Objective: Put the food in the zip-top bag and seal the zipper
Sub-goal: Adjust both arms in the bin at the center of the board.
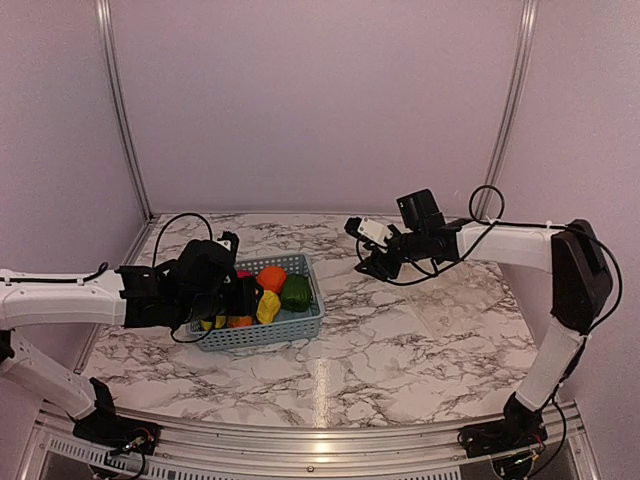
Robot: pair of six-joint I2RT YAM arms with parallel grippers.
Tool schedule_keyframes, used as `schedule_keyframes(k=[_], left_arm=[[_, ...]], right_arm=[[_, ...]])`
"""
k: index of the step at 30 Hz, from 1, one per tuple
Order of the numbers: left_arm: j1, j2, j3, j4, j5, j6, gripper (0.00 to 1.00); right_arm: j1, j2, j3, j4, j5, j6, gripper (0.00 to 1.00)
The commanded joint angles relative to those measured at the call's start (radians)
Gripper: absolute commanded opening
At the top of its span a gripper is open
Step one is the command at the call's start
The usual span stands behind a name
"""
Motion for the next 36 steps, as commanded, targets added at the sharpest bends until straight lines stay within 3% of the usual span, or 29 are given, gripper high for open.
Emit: schedule_keyframes(k=[1, 8, 9, 12, 18, 25, 31, 36], left_arm=[[-0.116, -0.019, -0.050, -0.073, -0.066, -0.193, 0.58], [-0.209, 0.029, -0.080, -0.099, -0.036, -0.362, 0.54], [-0.209, 0.031, -0.096, -0.099, -0.045, -0.412, 0.56], [-0.209, 0.007, -0.185, -0.035, -0.080, -0.577, 0.75], [-0.209, -0.071, -0.301, 0.012, -0.173, -0.791, 0.79], [-0.150, -0.168, -0.337, -0.054, -0.345, -0.828, 0.84], [-0.008, -0.164, -0.345, -0.091, -0.301, -0.803, 0.82], [0.062, -0.115, -0.287, -0.123, -0.281, -0.731, 0.79]], right_arm=[[0.013, 0.116, 0.134, 0.031, -0.015, 0.054, 0.62], [0.023, 0.342, 0.350, -0.003, 0.008, 0.148, 0.56], [0.029, 0.360, 0.364, -0.009, 0.006, 0.143, 0.55], [0.058, 0.375, 0.356, 0.004, 0.011, 0.123, 0.55], [0.144, 0.306, 0.244, 0.024, 0.011, 0.051, 0.55], [0.313, 0.210, 0.069, 0.077, 0.068, -0.035, 0.55], [0.423, 0.160, 0.051, 0.072, 0.038, -0.011, 0.56], [0.424, 0.133, 0.097, -0.020, 0.086, 0.030, 0.56]])
